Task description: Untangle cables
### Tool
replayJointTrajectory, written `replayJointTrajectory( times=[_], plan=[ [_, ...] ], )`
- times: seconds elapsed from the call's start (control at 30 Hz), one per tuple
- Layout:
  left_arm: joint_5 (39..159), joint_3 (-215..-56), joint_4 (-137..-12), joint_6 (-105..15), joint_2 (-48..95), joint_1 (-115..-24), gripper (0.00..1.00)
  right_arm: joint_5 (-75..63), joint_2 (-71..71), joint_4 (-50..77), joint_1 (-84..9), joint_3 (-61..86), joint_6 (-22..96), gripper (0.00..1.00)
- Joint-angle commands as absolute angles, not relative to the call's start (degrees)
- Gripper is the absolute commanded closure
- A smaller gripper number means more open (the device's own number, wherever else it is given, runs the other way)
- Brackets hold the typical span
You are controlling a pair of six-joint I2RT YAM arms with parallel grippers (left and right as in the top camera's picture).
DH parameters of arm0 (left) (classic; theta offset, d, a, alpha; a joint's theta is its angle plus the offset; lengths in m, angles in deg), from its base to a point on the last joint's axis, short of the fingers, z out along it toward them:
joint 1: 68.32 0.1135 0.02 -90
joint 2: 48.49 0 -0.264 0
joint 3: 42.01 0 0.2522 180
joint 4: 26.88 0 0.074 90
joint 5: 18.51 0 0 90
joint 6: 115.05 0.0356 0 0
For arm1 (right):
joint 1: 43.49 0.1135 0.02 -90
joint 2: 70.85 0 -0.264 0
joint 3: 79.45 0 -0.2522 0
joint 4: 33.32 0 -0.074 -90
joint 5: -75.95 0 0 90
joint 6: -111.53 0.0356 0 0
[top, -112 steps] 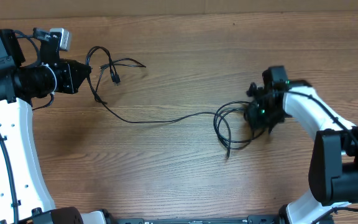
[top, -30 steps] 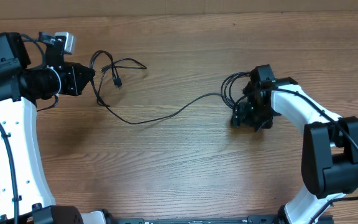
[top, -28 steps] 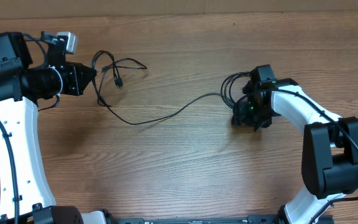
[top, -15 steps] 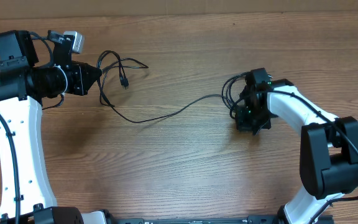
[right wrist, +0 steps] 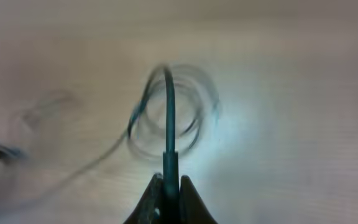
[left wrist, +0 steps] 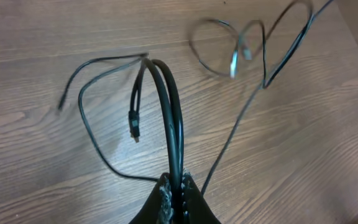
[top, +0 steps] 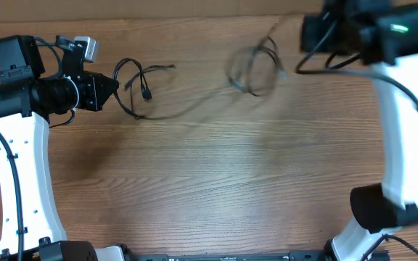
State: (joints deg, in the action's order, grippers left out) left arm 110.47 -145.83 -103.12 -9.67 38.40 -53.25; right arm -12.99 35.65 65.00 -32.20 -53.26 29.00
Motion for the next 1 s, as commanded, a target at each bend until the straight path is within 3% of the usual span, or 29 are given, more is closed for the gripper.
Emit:
replayJointTrajectory(
  times=[0.0,0.2,0.5,0.97],
  plan=[
    [111.4,-145.8,-103.0,-8.8,38.4,-53.5,0.96,-16.6,33.5,68.0,-32.0,-73.2,29.0,0.96],
    [111.4,-145.8,-103.0,-8.8,38.4,-53.5,0.96,-27.6,33.3,72.5,-32.0,-93.3,29.0,0.96],
    [111.4,-145.8,-103.0,-8.8,38.4,-53.5,0.96,-53.1,28.0,76.8,-32.0,-92.4,35.2,0.96],
    [111.4,-145.8,-103.1,-8.8,38.4,-53.5,0.96,-51.9,28.1,77.5,-32.0,-84.7,35.2,0.96]
  ],
)
